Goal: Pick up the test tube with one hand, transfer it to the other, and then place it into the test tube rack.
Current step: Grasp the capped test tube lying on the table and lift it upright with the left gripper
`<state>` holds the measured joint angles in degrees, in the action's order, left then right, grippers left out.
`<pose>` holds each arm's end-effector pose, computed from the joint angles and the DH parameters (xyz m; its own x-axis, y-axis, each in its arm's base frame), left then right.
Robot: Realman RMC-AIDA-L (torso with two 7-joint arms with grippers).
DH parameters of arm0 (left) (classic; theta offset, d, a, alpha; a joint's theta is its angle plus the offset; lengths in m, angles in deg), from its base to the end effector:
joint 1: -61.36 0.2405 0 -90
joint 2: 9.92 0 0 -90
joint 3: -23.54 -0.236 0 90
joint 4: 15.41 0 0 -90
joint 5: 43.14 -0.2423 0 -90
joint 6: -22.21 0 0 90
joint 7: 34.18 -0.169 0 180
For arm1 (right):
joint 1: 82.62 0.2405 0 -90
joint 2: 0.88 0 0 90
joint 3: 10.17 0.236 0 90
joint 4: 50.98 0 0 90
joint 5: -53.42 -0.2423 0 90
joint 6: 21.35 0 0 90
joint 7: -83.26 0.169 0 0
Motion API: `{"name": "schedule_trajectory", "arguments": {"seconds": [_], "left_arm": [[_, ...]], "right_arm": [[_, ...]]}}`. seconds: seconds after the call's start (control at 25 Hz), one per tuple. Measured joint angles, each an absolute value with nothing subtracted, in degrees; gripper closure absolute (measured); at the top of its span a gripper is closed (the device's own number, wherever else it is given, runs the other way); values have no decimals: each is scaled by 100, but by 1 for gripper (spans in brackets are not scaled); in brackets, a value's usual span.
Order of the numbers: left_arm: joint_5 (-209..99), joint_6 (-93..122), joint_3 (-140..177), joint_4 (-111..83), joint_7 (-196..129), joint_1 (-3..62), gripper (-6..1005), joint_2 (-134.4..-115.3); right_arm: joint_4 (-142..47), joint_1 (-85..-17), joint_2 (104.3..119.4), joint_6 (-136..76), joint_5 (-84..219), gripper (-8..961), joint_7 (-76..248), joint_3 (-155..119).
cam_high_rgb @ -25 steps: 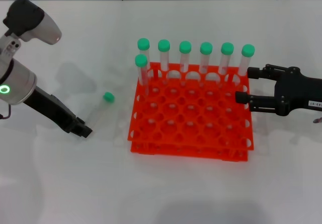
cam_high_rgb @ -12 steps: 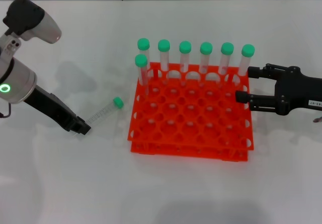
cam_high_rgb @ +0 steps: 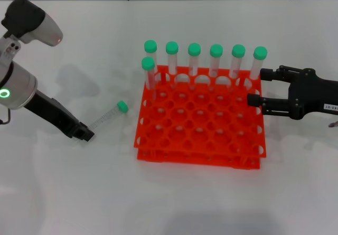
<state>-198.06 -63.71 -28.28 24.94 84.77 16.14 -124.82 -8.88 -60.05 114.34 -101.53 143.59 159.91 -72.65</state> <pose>-0.2717 0.3904 -0.0060 0.6859 0.6824 -0.2529 0.6296 -0.7307 -0.2640 0.2491 0.3611 -0.0037 0.7984 -0.2361 -0.5539 -0.4225 -0.8751 -0.2360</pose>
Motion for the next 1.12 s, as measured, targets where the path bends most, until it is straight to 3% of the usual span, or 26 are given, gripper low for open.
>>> {"name": "schedule_trajectory", "arguments": {"seconds": [0.6, 1.12], "left_arm": [[-19758, -6460, -2712, 2499, 8490, 1619, 804, -12439], [-19116, -6652, -1954, 3139, 8313, 1962, 807, -12242]], "right_arm": [[-888, -6021, 11434, -10163, 14323, 162, 15990, -7265], [-893, -6021, 11434, -10202, 14279, 162, 15929, -7186]]}}
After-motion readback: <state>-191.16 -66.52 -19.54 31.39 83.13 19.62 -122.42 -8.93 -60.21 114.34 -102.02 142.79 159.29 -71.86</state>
